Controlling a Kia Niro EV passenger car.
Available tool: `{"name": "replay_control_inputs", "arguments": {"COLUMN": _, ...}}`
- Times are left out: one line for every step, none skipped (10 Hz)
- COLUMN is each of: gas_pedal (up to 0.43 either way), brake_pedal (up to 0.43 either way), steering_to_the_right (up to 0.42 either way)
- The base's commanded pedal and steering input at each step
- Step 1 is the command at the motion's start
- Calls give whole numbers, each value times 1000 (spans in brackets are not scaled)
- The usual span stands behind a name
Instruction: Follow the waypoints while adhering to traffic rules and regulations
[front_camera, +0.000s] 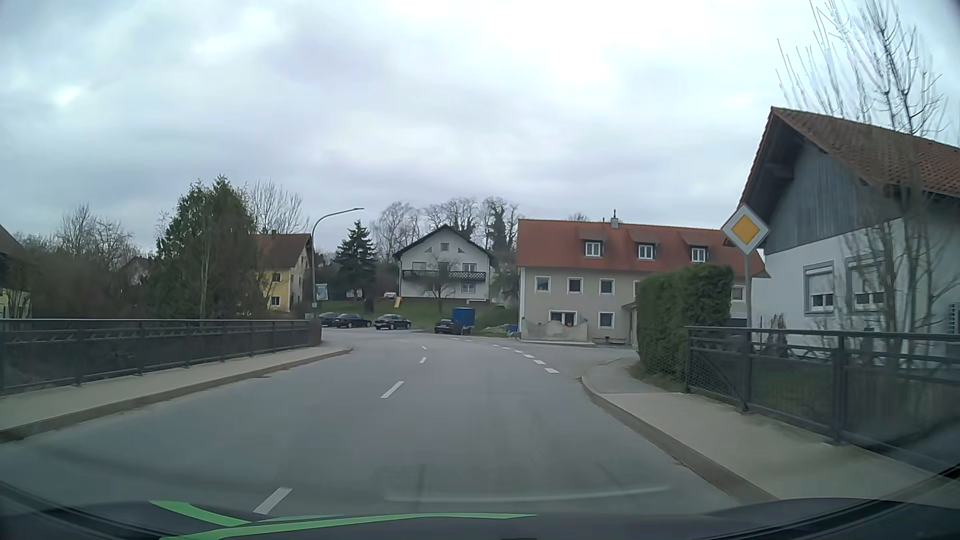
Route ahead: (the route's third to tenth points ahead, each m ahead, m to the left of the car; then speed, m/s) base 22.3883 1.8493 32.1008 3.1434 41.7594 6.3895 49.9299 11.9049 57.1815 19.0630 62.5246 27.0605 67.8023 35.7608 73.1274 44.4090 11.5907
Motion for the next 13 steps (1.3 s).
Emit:
{"name": "replay_control_inputs", "arguments": {"gas_pedal": 0, "brake_pedal": 0, "steering_to_the_right": 6}}
{"name": "replay_control_inputs", "arguments": {"gas_pedal": 0, "brake_pedal": 0, "steering_to_the_right": 6}}
{"name": "replay_control_inputs", "arguments": {"gas_pedal": 0, "brake_pedal": 0, "steering_to_the_right": 5}}
{"name": "replay_control_inputs", "arguments": {"gas_pedal": 0, "brake_pedal": 0, "steering_to_the_right": 5}}
{"name": "replay_control_inputs", "arguments": {"gas_pedal": 0, "brake_pedal": 0, "steering_to_the_right": 5}}
{"name": "replay_control_inputs", "arguments": {"gas_pedal": 0, "brake_pedal": 0, "steering_to_the_right": 5}}
{"name": "replay_control_inputs", "arguments": {"gas_pedal": 0, "brake_pedal": 0, "steering_to_the_right": 3}}
{"name": "replay_control_inputs", "arguments": {"gas_pedal": 0, "brake_pedal": 0, "steering_to_the_right": -2}}
{"name": "replay_control_inputs", "arguments": {"gas_pedal": 0, "brake_pedal": 0, "steering_to_the_right": -4}}
{"name": "replay_control_inputs", "arguments": {"gas_pedal": 0, "brake_pedal": 0, "steering_to_the_right": -4}}
{"name": "replay_control_inputs", "arguments": {"gas_pedal": 0, "brake_pedal": 0, "steering_to_the_right": -4}}
{"name": "replay_control_inputs", "arguments": {"gas_pedal": 0, "brake_pedal": 0, "steering_to_the_right": -4}}
{"name": "replay_control_inputs", "arguments": {"gas_pedal": 0, "brake_pedal": 0, "steering_to_the_right": -4}}
